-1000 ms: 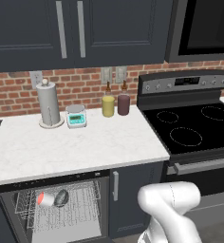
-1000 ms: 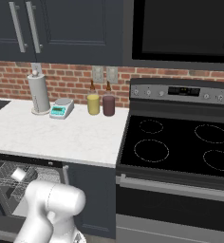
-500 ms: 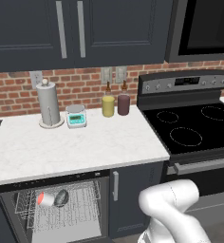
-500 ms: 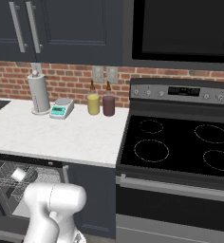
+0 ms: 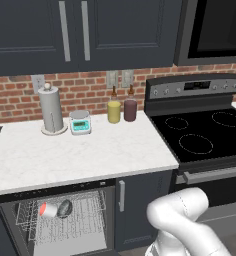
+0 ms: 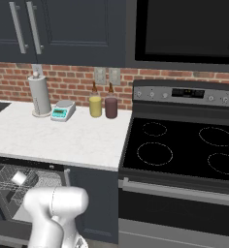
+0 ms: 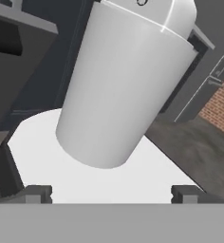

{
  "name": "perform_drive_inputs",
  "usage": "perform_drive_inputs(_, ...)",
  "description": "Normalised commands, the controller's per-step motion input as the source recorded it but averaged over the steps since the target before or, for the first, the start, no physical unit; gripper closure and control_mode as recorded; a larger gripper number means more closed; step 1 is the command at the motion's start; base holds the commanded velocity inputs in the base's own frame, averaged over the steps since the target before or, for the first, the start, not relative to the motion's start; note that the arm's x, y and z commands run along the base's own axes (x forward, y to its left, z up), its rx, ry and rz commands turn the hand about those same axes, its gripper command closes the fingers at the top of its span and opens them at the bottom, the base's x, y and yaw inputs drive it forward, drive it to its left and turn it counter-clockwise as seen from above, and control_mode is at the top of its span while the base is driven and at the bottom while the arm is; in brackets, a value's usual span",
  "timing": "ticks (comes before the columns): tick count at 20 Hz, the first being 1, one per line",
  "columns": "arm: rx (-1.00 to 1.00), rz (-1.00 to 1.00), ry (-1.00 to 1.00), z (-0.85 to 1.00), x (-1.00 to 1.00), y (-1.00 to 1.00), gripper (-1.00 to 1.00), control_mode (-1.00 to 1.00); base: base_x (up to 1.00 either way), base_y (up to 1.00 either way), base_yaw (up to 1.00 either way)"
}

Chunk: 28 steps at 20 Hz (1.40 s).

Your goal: Pick up the cup and bowl from the counter, place them in the dishwasher, and close the dishwasher door.

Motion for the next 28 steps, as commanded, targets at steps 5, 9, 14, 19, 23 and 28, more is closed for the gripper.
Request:
perform_drive_inputs(5,0.03,0.00,-0.01,0.00,0.12,-0.50,-1.00,-1.00,0.00,0.00,0.00)
perform_drive_inputs(9,0.03,0.00,-0.02,0.00,0.10,-0.51,-1.00,-1.00,0.00,0.00,0.00)
perform_drive_inputs(14,0.03,0.00,-0.04,0.00,0.10,-0.47,-1.00,-1.00,0.00,0.00,0.00)
perform_drive_inputs(19,0.02,0.00,-0.03,-0.01,0.09,-0.45,-1.00,-1.00,0.00,0.00,0.00)
perform_drive_inputs(23,0.00,0.00,0.00,0.00,0.00,-0.05,-1.00,-1.00,0.00,0.00,0.00)
perform_drive_inputs(28,0.00,0.00,0.00,0.00,0.00,0.00,-1.00,-1.00,0.00,0.00,0.00)
